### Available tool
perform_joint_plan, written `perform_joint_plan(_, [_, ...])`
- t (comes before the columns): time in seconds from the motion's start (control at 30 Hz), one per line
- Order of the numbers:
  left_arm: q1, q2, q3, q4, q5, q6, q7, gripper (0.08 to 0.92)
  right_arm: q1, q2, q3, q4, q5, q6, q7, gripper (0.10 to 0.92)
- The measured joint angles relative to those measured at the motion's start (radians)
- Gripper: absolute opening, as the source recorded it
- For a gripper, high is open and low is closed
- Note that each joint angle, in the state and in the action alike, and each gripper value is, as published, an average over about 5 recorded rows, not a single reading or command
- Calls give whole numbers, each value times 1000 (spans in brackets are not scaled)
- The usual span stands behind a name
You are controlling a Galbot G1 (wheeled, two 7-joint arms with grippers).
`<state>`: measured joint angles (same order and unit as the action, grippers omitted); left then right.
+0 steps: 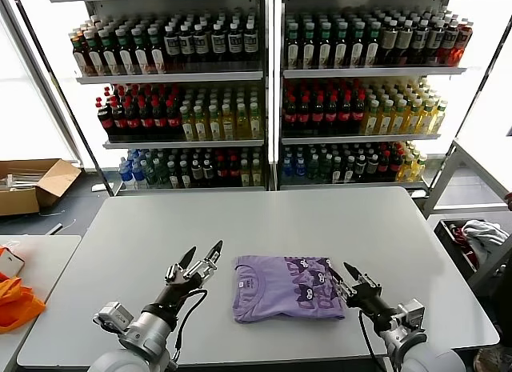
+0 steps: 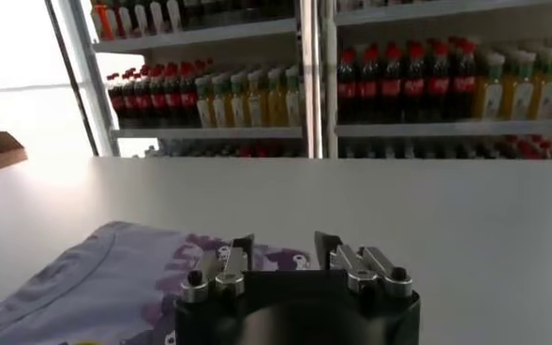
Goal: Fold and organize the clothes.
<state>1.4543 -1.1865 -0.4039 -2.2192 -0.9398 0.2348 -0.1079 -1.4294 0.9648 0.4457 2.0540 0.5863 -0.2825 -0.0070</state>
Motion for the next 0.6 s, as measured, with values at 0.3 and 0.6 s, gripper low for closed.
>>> perform_joint_plan(0.3, [20,-1,-13,-22,12,-2,2,823,142,96,-185,-14,-76,-54,64,761])
perform_joint_plan(0.6, [45,4,-37,-18,17,-4,13,823,236,208,-395,-149,-113,-143,140,822])
